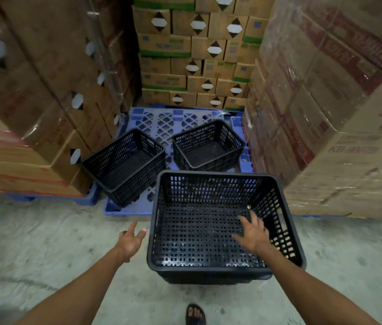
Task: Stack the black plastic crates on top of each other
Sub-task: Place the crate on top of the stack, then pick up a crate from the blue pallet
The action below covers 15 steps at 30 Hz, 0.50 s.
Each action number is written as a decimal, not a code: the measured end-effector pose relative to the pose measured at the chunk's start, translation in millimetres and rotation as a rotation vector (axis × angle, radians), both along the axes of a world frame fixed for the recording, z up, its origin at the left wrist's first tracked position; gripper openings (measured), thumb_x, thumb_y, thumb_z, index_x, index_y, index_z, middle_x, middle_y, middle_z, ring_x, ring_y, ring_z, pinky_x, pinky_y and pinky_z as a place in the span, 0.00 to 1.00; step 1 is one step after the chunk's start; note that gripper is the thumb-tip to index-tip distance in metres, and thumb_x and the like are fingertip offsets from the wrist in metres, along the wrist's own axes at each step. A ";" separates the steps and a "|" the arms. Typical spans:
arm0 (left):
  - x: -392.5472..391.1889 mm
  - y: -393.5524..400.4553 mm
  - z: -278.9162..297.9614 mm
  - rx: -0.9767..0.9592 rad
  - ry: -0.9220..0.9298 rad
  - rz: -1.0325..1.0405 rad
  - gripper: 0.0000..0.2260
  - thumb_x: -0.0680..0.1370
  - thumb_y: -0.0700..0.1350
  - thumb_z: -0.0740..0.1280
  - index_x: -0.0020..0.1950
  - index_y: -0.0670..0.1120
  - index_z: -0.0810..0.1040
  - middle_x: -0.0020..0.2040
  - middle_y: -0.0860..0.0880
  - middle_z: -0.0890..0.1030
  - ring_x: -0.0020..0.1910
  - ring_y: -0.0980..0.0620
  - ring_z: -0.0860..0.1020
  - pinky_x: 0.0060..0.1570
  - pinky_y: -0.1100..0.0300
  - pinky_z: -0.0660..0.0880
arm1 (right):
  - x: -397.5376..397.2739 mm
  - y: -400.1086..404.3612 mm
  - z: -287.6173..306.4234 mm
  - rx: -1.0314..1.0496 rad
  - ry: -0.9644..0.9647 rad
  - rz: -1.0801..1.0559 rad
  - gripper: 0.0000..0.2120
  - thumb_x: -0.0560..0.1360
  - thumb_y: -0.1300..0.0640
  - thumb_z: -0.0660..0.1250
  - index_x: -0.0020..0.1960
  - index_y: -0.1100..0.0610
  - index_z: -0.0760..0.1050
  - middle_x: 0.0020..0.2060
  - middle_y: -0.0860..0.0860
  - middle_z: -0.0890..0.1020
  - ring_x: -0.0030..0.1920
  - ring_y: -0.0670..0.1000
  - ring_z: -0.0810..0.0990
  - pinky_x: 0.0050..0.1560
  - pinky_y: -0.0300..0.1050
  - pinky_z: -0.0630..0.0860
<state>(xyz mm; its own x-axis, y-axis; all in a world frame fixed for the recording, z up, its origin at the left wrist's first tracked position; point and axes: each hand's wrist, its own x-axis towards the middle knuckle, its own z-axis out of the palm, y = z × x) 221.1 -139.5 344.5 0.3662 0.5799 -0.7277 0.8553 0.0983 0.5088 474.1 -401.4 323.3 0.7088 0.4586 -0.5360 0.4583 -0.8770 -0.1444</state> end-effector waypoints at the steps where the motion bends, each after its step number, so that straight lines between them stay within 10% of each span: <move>1: -10.0 7.4 3.5 -0.041 -0.010 0.016 0.28 0.80 0.60 0.57 0.79 0.58 0.53 0.77 0.44 0.61 0.65 0.38 0.71 0.60 0.40 0.73 | -9.4 22.1 6.2 0.045 0.048 0.019 0.35 0.75 0.38 0.64 0.78 0.45 0.56 0.80 0.55 0.46 0.79 0.61 0.49 0.76 0.63 0.54; 15: -165.6 195.7 34.2 -0.072 -0.203 0.273 0.27 0.80 0.61 0.54 0.77 0.54 0.57 0.74 0.43 0.68 0.58 0.43 0.77 0.54 0.48 0.76 | -139.0 312.2 58.9 0.418 0.249 0.127 0.31 0.78 0.40 0.63 0.77 0.47 0.59 0.76 0.55 0.56 0.76 0.61 0.58 0.73 0.65 0.58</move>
<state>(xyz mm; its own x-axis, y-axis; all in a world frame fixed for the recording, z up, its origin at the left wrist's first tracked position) 55.5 56.3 378.6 0.3459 0.6266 -0.6984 0.6744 0.3515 0.6494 335.1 -89.2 382.2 0.5075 0.7444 -0.4340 0.4643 -0.6605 -0.5901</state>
